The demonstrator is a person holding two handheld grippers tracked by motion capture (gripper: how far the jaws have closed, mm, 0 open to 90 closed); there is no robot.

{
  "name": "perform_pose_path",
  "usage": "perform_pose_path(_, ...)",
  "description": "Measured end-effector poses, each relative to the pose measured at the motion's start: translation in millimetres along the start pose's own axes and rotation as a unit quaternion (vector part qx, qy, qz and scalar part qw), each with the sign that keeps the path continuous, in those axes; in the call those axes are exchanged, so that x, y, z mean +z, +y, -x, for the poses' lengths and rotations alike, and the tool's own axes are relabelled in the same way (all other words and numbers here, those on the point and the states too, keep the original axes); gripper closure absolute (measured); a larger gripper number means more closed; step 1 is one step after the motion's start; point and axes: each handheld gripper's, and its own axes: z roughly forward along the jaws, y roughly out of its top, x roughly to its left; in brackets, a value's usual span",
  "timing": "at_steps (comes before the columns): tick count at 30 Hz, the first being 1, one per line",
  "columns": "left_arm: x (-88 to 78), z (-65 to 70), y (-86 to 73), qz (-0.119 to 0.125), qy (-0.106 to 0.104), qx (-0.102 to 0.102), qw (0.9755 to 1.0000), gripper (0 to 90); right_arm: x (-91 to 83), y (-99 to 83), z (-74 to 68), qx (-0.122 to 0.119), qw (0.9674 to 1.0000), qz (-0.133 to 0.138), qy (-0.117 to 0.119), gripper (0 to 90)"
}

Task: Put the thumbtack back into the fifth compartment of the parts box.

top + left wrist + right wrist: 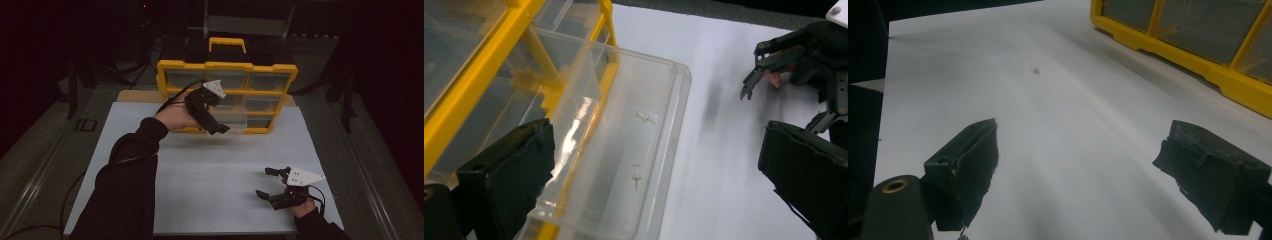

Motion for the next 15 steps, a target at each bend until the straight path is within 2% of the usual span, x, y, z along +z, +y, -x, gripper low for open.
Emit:
perform_pose_path(5,-10.2,1.2,-10.0,0.006,0.008,-0.007,0.9999,0.0,0.1,0.3,-0.5,0.0,1.0,-0.001,0.0,14.0)
perform_pose_path(15,-22.1,7.2,-28.5,0.008,0.006,-0.008,0.9999,0.0,0.7,1.1,-1.5,-0.003,1.0,-0.003,-0.001,14.0)
